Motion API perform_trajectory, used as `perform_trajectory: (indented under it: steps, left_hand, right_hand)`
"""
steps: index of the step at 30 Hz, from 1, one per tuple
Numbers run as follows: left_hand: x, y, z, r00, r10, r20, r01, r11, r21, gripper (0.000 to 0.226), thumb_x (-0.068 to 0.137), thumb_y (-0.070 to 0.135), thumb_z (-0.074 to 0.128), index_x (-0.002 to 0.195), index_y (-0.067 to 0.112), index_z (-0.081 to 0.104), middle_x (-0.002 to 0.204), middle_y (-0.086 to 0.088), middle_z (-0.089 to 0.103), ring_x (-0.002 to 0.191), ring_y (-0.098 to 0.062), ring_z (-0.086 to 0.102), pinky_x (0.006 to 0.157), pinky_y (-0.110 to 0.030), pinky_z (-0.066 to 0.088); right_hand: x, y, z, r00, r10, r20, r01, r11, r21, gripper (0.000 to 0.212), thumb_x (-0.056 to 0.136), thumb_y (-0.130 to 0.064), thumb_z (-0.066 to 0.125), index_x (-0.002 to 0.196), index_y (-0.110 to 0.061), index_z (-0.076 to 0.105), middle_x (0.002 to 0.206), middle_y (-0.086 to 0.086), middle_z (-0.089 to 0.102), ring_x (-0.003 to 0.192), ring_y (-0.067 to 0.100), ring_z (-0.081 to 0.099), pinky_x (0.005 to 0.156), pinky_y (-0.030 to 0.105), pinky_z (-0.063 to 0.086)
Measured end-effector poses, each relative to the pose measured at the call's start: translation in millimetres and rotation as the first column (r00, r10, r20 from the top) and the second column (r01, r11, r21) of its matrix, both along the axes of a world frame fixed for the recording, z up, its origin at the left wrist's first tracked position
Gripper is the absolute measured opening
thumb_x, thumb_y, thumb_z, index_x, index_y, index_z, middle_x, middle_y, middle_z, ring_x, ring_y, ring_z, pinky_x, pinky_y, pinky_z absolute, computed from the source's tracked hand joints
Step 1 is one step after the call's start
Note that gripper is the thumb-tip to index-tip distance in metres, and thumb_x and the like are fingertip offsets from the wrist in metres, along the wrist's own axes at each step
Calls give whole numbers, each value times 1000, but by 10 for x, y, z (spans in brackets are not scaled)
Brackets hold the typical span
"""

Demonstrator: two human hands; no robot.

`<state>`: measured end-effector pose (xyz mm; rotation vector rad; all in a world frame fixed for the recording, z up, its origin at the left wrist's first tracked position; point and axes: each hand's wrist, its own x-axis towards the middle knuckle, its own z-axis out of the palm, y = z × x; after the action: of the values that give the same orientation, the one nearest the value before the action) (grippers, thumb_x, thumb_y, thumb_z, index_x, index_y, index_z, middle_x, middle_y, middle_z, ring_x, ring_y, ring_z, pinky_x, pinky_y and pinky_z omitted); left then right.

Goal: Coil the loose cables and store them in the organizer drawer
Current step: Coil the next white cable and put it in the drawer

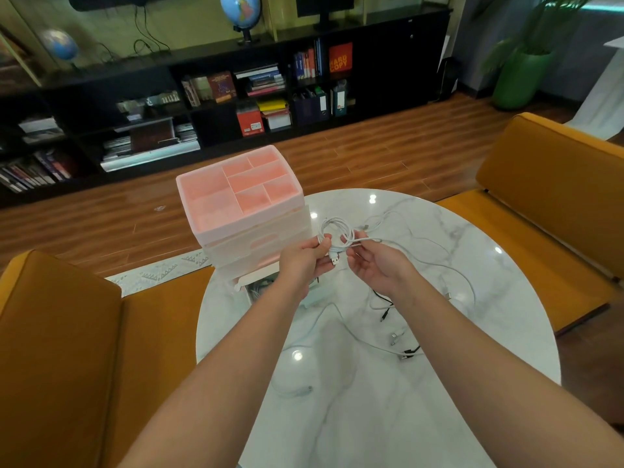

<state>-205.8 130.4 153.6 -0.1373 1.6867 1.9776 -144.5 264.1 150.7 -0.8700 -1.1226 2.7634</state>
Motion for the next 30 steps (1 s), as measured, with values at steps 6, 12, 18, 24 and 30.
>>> perform_trajectory:
  steps: [6, 12, 18, 24, 30]
  left_hand:
    - [-29, 0, 14, 999, 6, 37, -6, 1000, 10, 31, 88, 9, 69, 117, -1, 66, 92, -11, 74, 69, -17, 72, 65, -27, 61]
    - [-8, -14, -11, 1000, -8, 27, 7, 1000, 17, 30, 88, 8, 68, 117, 0, 67, 99, -12, 73, 76, -19, 72, 69, -27, 61]
    - [-6, 39, 25, 999, 20, -33, -21, 999, -27, 27, 86, 8, 71, 111, 0, 68, 88, -9, 74, 71, -19, 72, 65, -26, 60]
    - [9, 90, 3, 996, 92, 10, -92, 995, 30, 23, 86, 8, 72, 107, -1, 67, 89, -11, 75, 70, -19, 73, 67, -28, 61]
    - [-2, 146, 3, 1000, 30, 9, -30, 999, 15, 28, 87, 7, 71, 111, -5, 66, 95, -17, 74, 80, -27, 74, 71, -31, 61]
  right_hand:
    - [-36, -9, 9, 998, -33, -57, 32, 999, -23, 14, 100, -10, 50, 103, -6, 63, 100, 10, 66, 87, 16, 62, 82, 24, 54]
    - [-22, 20, -8, 996, -70, -54, 65, 993, -101, 19, 98, -11, 54, 114, -4, 62, 113, 18, 65, 96, 21, 66, 81, 32, 59]
    - [4, -2, -17, 999, -39, 12, 40, 996, -75, 12, 99, -23, 54, 102, -22, 66, 96, 1, 67, 79, 12, 59, 68, 22, 56]
    - [-18, -16, -21, 991, -136, -3, 134, 975, -180, 16, 99, -24, 52, 106, -18, 65, 94, 8, 68, 79, 13, 61, 66, 22, 58]
    - [9, -28, -6, 999, 25, -26, -29, 985, -168, 24, 102, -24, 45, 99, -12, 65, 69, -2, 62, 61, 7, 47, 60, 19, 38]
